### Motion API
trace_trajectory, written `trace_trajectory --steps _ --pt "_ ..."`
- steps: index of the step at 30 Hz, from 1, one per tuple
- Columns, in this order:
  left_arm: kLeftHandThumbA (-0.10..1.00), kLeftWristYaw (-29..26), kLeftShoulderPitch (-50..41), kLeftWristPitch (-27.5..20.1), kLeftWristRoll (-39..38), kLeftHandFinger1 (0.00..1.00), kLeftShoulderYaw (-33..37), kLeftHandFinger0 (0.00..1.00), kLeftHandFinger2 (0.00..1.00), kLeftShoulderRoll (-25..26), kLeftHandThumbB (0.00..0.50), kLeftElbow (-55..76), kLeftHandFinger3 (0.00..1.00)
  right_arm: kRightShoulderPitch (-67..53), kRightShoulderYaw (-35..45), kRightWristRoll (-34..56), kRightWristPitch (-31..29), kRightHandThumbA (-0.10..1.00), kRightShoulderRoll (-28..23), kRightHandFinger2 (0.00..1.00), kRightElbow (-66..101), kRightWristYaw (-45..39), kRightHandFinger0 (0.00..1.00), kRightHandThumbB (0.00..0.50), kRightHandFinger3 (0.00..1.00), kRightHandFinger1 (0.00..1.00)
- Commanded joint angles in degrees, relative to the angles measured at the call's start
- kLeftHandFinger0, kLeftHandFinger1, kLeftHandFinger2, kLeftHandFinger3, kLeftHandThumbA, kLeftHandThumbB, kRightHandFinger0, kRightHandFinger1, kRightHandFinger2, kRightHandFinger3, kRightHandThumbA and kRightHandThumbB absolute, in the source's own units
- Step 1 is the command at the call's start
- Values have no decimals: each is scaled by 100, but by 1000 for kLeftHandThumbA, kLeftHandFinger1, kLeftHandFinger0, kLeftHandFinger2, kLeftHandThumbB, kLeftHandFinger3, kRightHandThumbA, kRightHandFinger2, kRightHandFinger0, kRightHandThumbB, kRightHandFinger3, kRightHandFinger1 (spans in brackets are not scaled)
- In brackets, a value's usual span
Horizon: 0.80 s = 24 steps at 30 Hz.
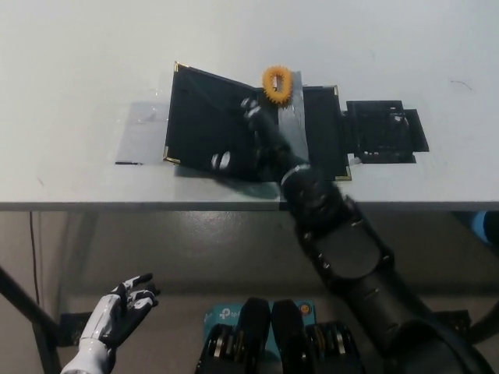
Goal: The robot uses its right hand to push the cover of the diary kept in the middle of the desk towards the left to open it
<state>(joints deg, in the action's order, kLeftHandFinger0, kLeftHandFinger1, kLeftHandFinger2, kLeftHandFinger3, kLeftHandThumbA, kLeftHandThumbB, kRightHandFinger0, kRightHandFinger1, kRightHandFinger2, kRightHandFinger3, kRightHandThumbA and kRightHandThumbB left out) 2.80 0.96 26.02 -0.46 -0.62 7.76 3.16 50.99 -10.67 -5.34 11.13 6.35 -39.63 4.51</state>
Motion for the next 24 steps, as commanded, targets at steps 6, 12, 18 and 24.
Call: trace_trajectory --steps 6,12,18,24 --pt "551 -89 -15 -116 40 750 -130 1000 721 30 215 120 843 -52 1556 2317 1580 1000 -37 977 2431 -229 891 249 1000 925" --pt "547 -66 -15 -92 -64 771 -234 1000 722 52 203 157 845 -537 1442 3703 1580 1000 -602 1000 3458 340 914 214 1000 980" --pt "542 -92 -108 -137 -95 785 -309 1000 719 40 190 149 823 -1382 1877 4372 1580 1000 -1180 960 4467 520 858 216 1000 927" --pt "537 -111 -94 -159 -89 763 -392 1000 708 17 183 125 827 -2045 2532 4092 1580 1000 -1381 885 5130 277 829 205 994 872"
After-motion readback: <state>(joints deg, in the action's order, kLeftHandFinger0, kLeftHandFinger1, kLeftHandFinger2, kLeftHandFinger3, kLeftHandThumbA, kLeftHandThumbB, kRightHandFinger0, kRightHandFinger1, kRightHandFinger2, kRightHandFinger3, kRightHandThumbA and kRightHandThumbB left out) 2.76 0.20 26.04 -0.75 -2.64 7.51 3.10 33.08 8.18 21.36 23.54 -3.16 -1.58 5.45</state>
